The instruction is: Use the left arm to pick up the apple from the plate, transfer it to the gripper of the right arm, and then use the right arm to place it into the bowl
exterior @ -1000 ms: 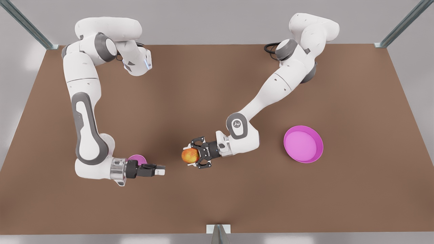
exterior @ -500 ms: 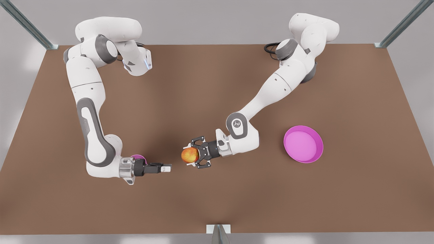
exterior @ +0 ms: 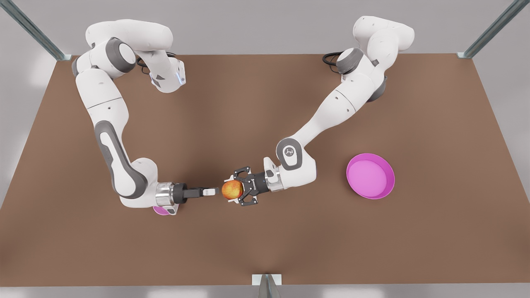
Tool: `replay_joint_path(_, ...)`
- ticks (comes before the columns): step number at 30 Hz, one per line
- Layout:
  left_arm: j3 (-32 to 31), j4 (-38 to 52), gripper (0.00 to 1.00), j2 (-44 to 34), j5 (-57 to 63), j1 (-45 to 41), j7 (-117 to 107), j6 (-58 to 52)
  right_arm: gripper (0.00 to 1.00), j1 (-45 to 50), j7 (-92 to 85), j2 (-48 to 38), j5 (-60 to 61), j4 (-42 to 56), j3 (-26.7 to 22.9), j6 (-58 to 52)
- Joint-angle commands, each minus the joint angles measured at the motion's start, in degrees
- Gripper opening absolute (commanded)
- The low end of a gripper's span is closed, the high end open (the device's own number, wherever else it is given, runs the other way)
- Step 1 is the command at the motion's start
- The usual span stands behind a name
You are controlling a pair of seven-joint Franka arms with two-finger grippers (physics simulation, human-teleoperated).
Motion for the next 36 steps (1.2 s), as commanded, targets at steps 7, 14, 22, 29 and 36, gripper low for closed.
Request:
replay_joint_path(7,-0.02,0.03,0.72,-0.06,0.09,0.00,3.25,-0.52,0.98,0.70,-8.68,0.11,0.34,0.49,0.04,1.31)
replay_joint_path(14,-0.55,0.11,0.72,-0.14,-0.26,0.00,3.43,-0.52,0.99,1.58,-9.83,0.90,0.43,0.49,-0.05,3.68)
replay_joint_path(22,-0.55,0.11,0.72,0.03,-0.70,-0.09,3.52,-0.52,0.98,1.58,-10.53,0.82,1.13,0.49,0.83,4.12)
replay_joint_path(29,-0.46,0.11,0.73,0.03,-0.70,-0.09,3.60,-0.52,0.98,2.10,-10.79,0.82,2.10,0.22,0.83,4.12)
replay_joint_path(36,-0.46,0.03,0.73,0.03,-0.88,-0.09,3.60,-0.52,0.98,2.90,-11.50,0.82,2.10,0.14,0.83,4.21)
